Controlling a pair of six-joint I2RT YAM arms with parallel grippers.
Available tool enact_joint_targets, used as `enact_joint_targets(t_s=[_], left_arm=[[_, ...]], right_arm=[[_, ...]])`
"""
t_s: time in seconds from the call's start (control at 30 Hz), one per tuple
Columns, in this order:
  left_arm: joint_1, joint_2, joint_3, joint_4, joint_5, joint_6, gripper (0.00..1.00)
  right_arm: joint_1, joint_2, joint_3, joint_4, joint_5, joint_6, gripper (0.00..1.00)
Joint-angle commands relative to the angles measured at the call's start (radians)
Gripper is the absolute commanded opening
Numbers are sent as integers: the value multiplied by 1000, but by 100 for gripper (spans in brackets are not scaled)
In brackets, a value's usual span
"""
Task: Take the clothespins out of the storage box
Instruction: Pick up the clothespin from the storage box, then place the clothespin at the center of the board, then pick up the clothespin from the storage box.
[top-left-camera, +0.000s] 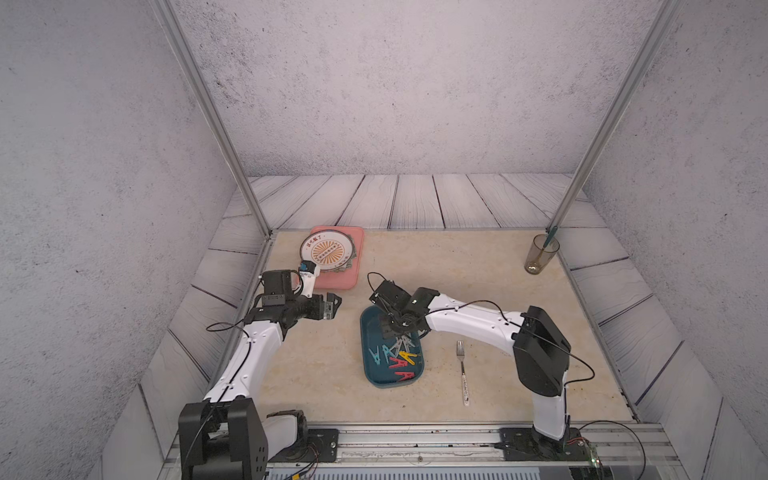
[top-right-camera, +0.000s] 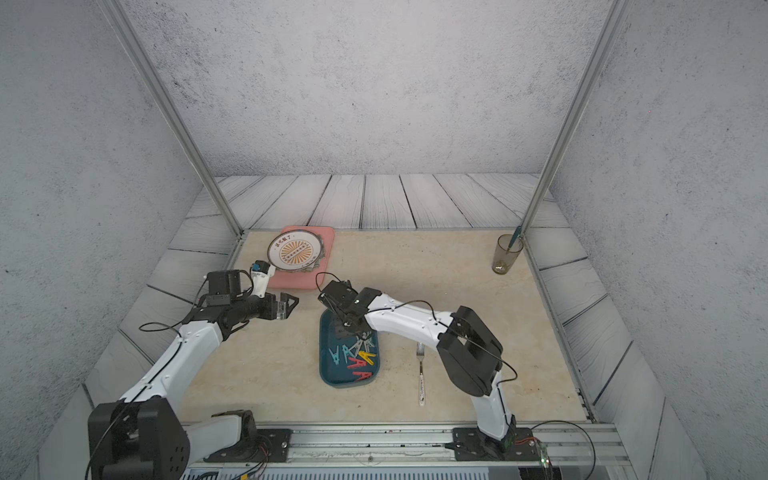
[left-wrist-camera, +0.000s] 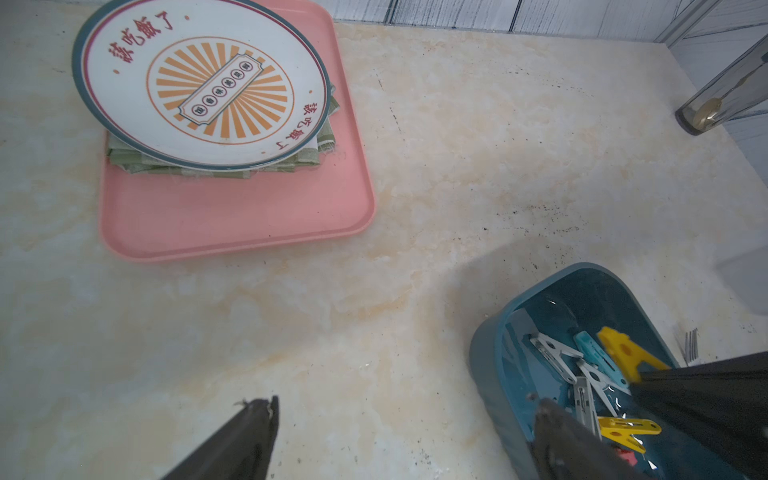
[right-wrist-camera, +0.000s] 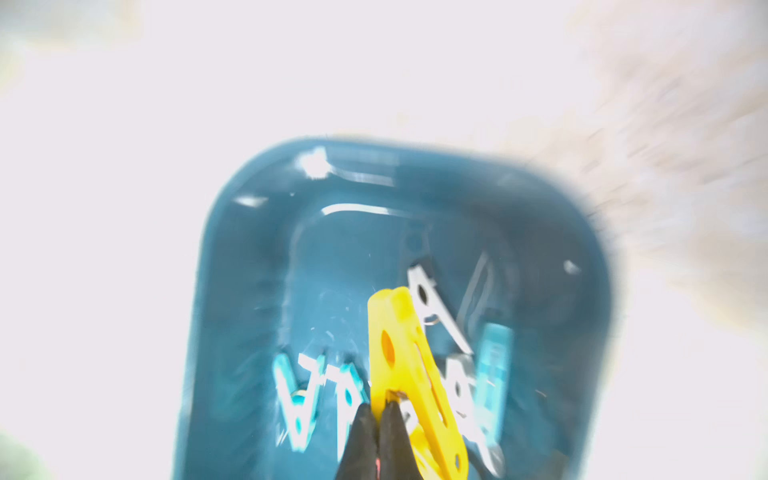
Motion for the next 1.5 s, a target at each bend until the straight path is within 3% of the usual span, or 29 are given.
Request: enact_joint_targets(t_s=[0.0,0.13,0.37,0.63,1.07,1.2,1.47], left_arm=[[7,7,-1,-19,10,13,100],[8,7,-1,-19,10,11,100],[7,7,1,-22,15,11,100],[7,4,2,-27,33,17,100],[2,-9,22,-144,343,144,97],[-12,-23,25,-180,408,184,97],[-46,-23,43,-270,518,286,94]], right_arm=[[-26,-100,-46,-53,80,-31,4],[-98,-144,-128,-30,56,-22,4],[-248,-132,-292,111,-153,-10,5],[-291,-41,-328,151,-193,-10,8],[-302,-28,-315,116,-161,-23,17],[-301,-62,-292,74,-147,-44,25],[-262,-170,-215,-45,-104,-135,28]])
